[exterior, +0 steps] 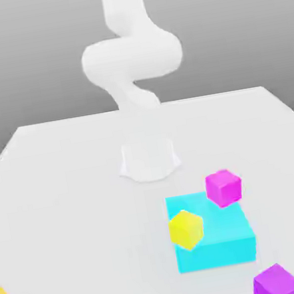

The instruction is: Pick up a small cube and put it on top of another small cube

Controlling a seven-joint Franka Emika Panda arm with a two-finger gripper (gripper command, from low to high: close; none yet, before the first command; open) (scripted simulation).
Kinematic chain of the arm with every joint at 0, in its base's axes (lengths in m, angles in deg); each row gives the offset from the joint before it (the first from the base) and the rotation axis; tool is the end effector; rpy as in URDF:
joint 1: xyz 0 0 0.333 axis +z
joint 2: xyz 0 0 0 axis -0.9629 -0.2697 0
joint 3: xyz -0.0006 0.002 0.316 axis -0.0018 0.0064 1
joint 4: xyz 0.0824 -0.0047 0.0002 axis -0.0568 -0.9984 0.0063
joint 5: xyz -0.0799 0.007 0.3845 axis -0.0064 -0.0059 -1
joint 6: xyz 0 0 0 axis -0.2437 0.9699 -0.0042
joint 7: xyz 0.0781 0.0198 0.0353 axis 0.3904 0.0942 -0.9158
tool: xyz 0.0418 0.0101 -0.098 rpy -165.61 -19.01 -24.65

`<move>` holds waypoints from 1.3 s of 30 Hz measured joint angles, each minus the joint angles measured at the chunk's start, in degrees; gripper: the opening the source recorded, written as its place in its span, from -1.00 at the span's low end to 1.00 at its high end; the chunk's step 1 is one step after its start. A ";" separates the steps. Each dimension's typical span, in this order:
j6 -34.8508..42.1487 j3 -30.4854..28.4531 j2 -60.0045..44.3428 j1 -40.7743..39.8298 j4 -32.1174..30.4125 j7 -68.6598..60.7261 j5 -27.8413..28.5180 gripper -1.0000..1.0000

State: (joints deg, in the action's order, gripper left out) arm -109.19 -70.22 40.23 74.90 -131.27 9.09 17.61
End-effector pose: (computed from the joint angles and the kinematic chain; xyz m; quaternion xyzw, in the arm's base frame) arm 0.3795 0.0114 0.6813 -0.8653 0.3490 -0.3329 0.1365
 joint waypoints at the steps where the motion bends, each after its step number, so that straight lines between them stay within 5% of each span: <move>1: -0.66 0.38 -2.26 0.25 0.02 -0.14 0.12 0.00; 32: -22.57 6.85 -66.88 10.11 1.81 -0.36 8.11 0.00; 33: -24.08 6.33 -68.82 10.55 2.19 -0.01 8.59 -1.00; 39: -24.83 6.08 -69.79 10.75 2.39 0.17 8.84 -1.00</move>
State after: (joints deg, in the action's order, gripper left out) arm -134.02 -64.14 -29.56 85.66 -128.88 9.26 26.45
